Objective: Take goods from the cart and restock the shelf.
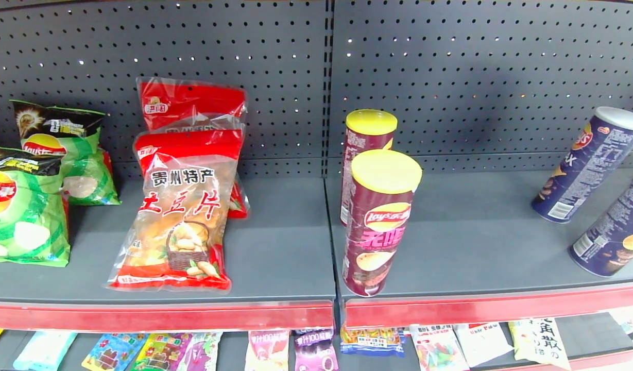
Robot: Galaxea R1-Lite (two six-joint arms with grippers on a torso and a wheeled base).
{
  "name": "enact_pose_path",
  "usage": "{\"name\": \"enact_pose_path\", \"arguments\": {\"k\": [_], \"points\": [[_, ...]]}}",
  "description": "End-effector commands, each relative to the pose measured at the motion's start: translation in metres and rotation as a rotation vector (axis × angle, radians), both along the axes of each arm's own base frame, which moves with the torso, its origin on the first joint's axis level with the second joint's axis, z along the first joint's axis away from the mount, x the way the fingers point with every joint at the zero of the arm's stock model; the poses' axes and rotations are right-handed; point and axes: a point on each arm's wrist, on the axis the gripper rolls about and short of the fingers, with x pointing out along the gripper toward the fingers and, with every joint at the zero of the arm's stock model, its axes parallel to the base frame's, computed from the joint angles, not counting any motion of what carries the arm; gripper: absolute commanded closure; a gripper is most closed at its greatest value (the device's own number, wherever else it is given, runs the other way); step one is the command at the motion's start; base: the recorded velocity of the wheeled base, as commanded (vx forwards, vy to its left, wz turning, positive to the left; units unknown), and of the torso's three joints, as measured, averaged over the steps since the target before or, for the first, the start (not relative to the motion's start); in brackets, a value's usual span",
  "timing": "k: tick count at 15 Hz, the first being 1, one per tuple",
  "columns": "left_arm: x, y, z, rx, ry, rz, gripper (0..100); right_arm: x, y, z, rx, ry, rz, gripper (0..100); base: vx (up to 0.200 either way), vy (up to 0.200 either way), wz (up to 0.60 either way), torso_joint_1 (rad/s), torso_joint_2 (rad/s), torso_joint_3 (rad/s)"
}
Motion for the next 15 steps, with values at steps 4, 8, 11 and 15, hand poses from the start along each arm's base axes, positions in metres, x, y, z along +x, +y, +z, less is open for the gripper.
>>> {"name": "enact_pose_path", "arguments": {"k": [4, 8, 11, 15], "points": [[-0.011, -0.0008, -0.0025, -0.035, -0.144, 0.042, 0, 0.0001, 0.0, 0.0, 0.0, 0.001, 0.0, 0, 0.0, 0.0, 0.0, 0.0, 0.0, 0.0], [-0.011, -0.0006, -0.0025, -0.029, -0.145, 0.05, 0, 0.0001, 0.0, 0.0, -0.001, 0.001, 0.0, 0, 0.0, 0.0, 0.0, 0.0, 0.0, 0.0], [-0.0111, -0.0006, -0.0025, -0.01, -0.146, 0.05, 0, 0.0001, 0.0, 0.0, 0.0, 0.001, 0.0, 0, 0.0, 0.0, 0.0, 0.0, 0.0, 0.0], [-0.0111, -0.0006, -0.0025, -0.009, -0.146, 0.05, 0, 0.0001, 0.0, 0.0, 0.0, 0.001, 0.0, 0, -0.15, 0.0, 0.0, 0.004, 0.0, 0.001]]}}
